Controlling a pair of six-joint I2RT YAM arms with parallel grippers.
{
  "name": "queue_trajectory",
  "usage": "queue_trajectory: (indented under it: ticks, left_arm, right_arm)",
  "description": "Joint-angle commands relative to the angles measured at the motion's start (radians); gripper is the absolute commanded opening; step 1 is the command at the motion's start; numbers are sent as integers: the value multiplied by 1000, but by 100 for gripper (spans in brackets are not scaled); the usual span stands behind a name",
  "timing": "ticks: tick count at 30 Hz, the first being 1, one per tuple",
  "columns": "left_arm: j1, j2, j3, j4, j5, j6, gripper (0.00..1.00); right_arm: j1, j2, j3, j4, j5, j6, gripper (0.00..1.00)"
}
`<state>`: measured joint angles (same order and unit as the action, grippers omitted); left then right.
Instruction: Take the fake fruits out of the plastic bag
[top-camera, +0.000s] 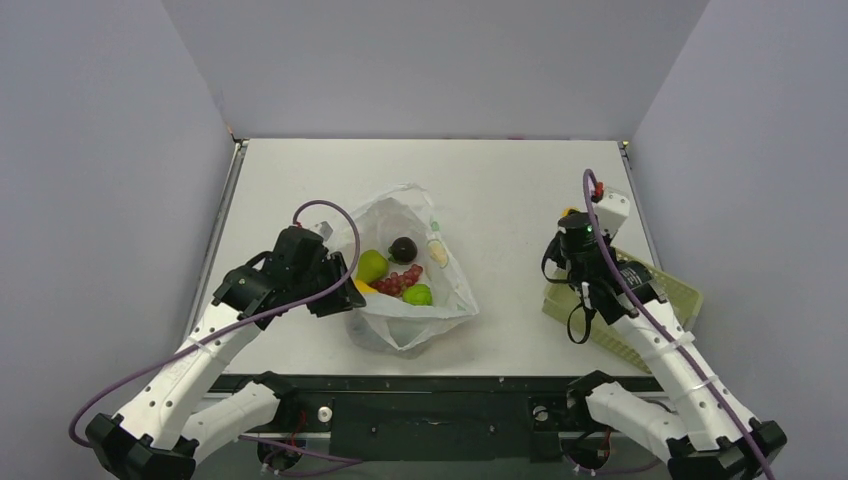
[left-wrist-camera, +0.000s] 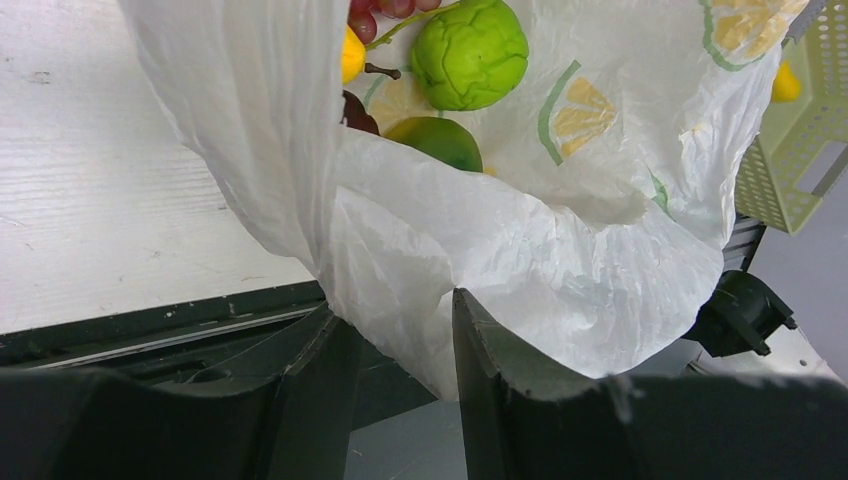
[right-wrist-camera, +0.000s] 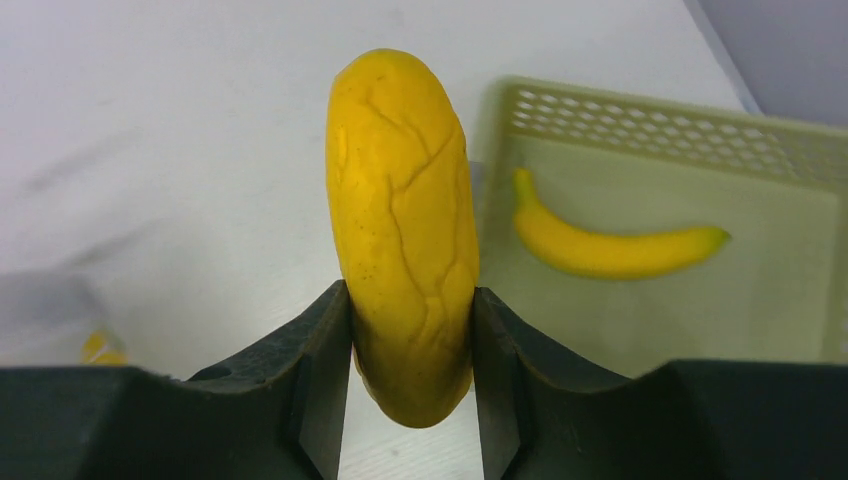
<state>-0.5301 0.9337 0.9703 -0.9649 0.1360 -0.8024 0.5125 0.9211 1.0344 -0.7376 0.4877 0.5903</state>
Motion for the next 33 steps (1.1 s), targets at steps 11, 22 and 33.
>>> queue_trajectory:
  ticks: [11, 22, 33]
  left_arm:
    - [4, -1, 41, -3, 5, 50, 35]
    - [4, 0, 55, -9, 19, 76, 34]
    - [4, 0, 74, -44, 16, 112, 34]
  right_arm:
    - [-525, 232, -139, -179, -103, 607, 0]
    - [-721, 398, -175, 50, -232, 913, 0]
    - [-736, 475, -204, 132, -166, 1067, 7]
